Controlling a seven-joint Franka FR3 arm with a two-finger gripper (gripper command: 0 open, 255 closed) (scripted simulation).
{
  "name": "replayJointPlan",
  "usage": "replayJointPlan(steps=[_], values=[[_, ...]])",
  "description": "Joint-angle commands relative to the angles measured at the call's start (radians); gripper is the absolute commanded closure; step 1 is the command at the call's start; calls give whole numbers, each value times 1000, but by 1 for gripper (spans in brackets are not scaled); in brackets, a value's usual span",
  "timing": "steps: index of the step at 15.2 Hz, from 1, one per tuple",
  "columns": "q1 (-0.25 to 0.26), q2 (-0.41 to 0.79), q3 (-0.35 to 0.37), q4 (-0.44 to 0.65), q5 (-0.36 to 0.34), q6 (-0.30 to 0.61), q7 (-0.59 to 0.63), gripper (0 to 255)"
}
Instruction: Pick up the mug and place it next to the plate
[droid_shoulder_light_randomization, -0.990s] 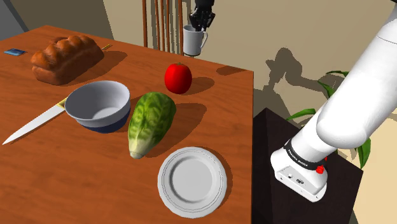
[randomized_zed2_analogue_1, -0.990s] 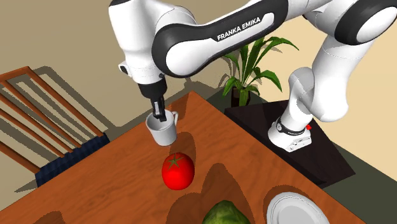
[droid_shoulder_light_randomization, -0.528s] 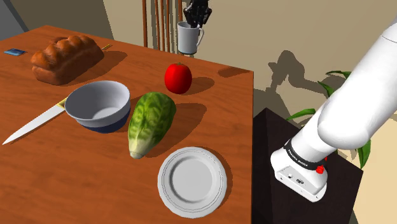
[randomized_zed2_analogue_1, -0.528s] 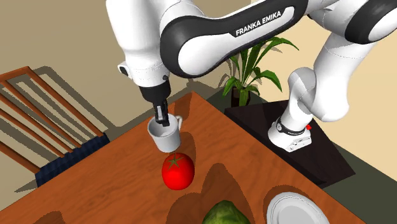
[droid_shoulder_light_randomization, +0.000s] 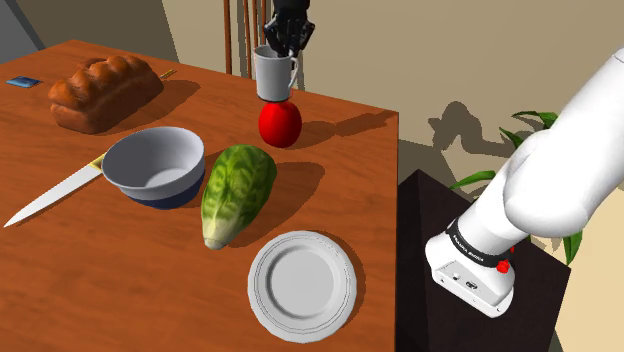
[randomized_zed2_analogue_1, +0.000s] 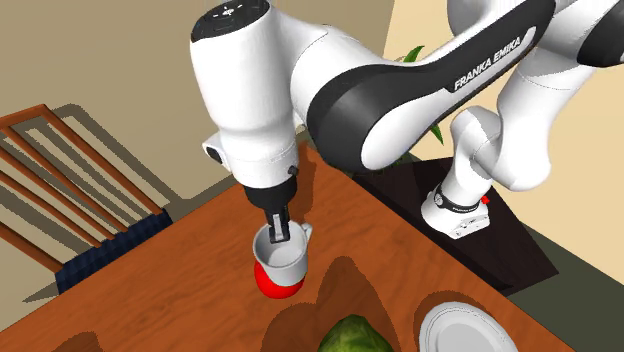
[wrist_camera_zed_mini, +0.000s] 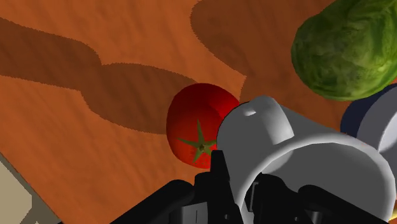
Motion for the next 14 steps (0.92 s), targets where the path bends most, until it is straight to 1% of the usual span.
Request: replayJointPlan(steps=[1,8,14], values=[[25,-19,24,-23,2,8,49,255],[107,-16,106,-21,2,21,213,255],[180,26,176,27,-11,25,359,255]])
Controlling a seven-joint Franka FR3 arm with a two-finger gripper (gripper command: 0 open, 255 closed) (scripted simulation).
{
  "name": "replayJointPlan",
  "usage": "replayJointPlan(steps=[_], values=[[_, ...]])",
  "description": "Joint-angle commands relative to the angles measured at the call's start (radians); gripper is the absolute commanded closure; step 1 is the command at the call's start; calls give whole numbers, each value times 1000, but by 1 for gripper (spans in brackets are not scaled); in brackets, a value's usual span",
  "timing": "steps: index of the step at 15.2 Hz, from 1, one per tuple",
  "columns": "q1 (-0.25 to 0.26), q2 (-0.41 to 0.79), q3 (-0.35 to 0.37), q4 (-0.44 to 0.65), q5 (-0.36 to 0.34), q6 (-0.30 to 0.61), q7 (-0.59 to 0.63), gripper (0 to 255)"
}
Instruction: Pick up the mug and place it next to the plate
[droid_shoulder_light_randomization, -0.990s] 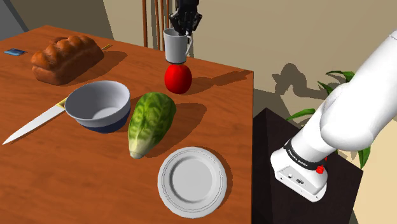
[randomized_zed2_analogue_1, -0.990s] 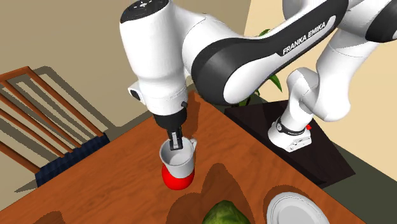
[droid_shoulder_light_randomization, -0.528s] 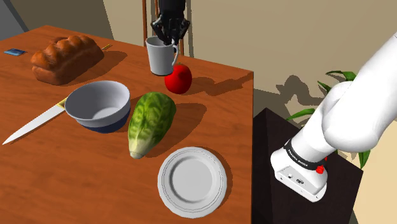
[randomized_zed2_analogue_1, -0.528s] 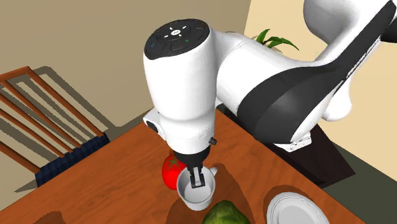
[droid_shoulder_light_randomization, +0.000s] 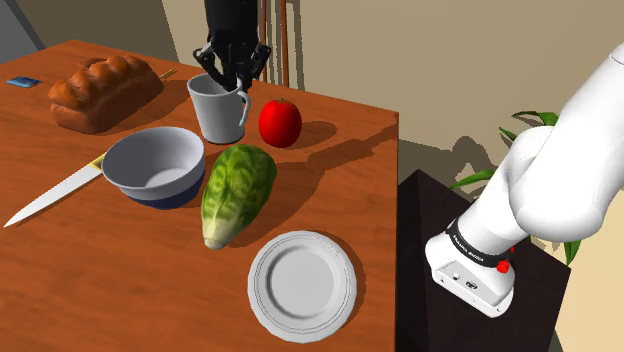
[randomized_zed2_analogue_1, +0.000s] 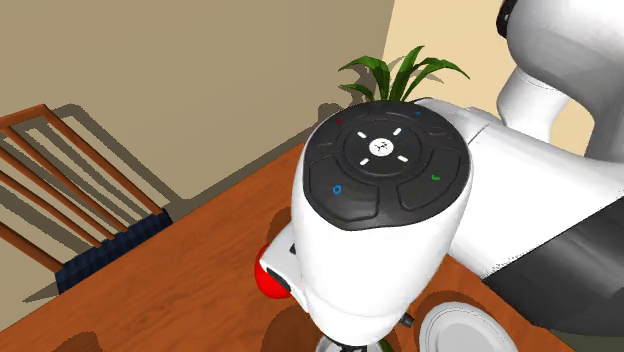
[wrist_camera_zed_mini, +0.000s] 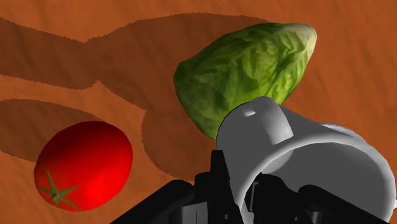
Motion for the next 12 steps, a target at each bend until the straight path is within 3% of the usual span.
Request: replayJointPlan(steps=[1,12], values=[[25,20,22,20,-7,4,50,255],[187,206,125,245,-90,-32,324,255]])
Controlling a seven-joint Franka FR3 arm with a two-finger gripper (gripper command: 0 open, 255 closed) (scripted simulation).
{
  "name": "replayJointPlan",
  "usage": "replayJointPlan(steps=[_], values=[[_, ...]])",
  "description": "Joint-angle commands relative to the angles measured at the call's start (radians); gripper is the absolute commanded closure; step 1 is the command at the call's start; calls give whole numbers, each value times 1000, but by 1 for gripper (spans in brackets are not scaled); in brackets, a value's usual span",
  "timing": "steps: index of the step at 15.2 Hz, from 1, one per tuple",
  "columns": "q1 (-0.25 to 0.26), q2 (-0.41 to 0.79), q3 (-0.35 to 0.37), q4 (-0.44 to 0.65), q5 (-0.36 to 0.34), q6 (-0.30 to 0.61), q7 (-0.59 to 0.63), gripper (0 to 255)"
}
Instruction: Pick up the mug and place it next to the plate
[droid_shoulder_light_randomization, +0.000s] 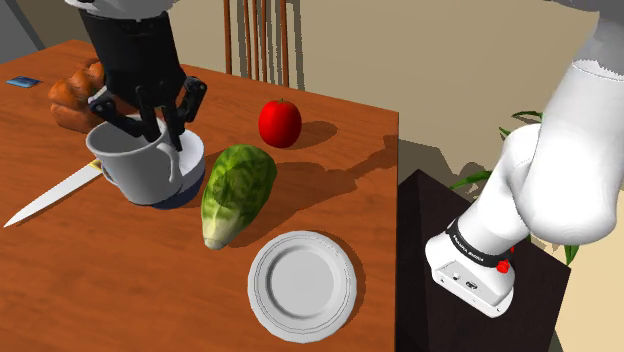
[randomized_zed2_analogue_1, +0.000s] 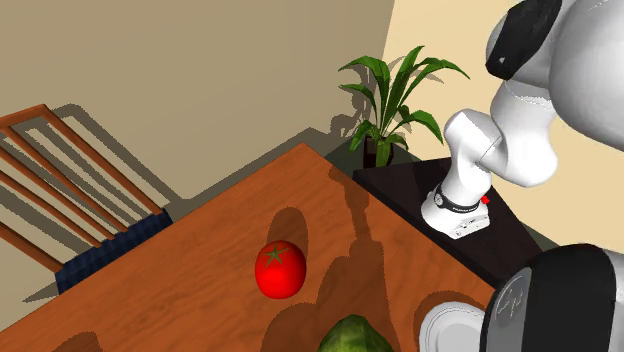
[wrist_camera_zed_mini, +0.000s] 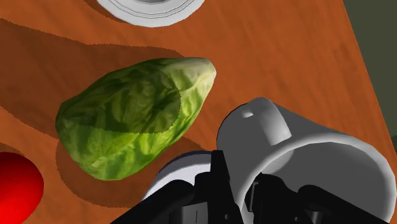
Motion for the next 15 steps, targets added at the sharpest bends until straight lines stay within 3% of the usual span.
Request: replayJointPlan(steps=[1,6,15], values=[[31,44,12,59,-21,-15,44,255],[130,174,34,234,-80,-66,155,255],[120,171,30,109,-80,56,152,255]])
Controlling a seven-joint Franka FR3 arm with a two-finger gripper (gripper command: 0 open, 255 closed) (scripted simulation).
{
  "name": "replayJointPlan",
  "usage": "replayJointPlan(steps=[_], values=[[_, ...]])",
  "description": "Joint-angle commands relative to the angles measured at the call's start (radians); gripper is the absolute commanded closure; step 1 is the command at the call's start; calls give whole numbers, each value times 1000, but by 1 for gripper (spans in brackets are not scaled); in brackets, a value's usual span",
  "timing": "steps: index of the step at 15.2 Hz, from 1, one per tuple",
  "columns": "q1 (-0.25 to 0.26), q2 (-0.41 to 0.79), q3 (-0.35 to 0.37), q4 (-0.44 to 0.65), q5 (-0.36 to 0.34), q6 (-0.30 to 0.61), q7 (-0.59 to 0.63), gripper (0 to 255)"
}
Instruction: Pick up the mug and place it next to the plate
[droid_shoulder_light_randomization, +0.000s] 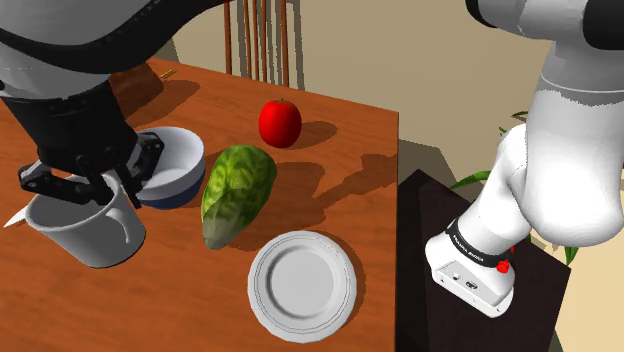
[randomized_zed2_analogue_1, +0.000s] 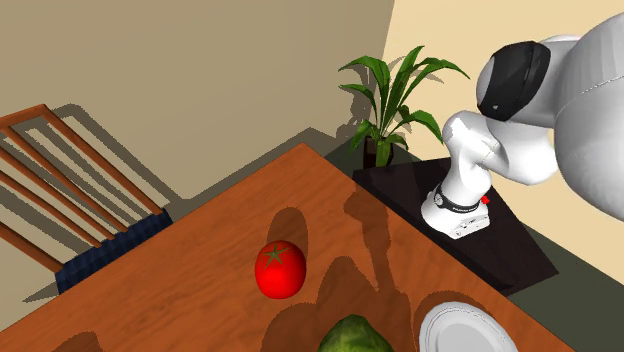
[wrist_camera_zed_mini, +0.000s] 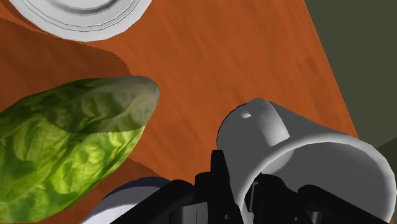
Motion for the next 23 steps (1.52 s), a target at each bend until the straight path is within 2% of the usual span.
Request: replayJointPlan(steps=[1,23], values=[[-2,1,-1,-23,-1,25,0,255],[0,74,-19,-203,-33,273,11,255]])
